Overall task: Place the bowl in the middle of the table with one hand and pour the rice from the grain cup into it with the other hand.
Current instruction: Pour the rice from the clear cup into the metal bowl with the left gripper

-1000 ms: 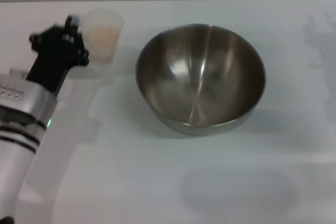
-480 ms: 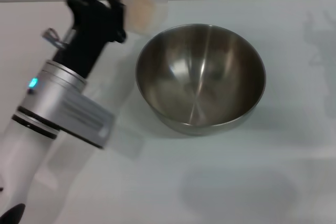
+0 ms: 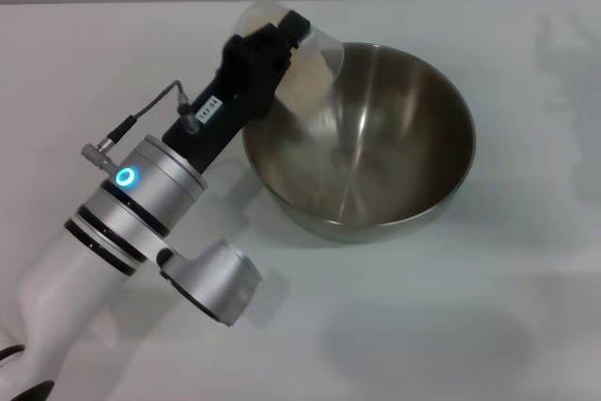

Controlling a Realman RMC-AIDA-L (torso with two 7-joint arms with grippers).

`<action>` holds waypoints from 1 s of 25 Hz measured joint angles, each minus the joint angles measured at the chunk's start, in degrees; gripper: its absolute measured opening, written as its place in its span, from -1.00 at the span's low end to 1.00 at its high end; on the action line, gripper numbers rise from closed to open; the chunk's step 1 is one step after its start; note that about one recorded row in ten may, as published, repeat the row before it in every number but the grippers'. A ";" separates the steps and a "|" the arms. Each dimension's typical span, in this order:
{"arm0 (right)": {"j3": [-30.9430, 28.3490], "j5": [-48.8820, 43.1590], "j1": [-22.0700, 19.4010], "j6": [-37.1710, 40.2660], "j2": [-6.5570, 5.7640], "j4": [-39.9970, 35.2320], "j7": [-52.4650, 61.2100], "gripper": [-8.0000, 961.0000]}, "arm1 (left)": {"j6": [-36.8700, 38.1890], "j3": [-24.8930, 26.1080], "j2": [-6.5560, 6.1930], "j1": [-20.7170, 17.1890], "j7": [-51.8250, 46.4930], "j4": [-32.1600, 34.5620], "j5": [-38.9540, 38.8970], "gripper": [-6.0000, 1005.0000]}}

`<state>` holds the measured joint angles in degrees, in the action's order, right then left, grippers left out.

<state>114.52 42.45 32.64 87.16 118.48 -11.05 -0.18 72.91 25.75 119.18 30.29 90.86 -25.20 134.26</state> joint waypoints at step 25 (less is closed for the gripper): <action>0.00 0.00 0.83 0.48 -0.15 0.53 -0.09 -0.18 | -1.80 -0.73 0.00 -0.50 24.31 -0.97 1.12 -0.94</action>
<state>114.52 42.45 33.47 87.63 118.33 -10.52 -0.27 71.11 25.02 119.18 29.80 115.17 -26.17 135.38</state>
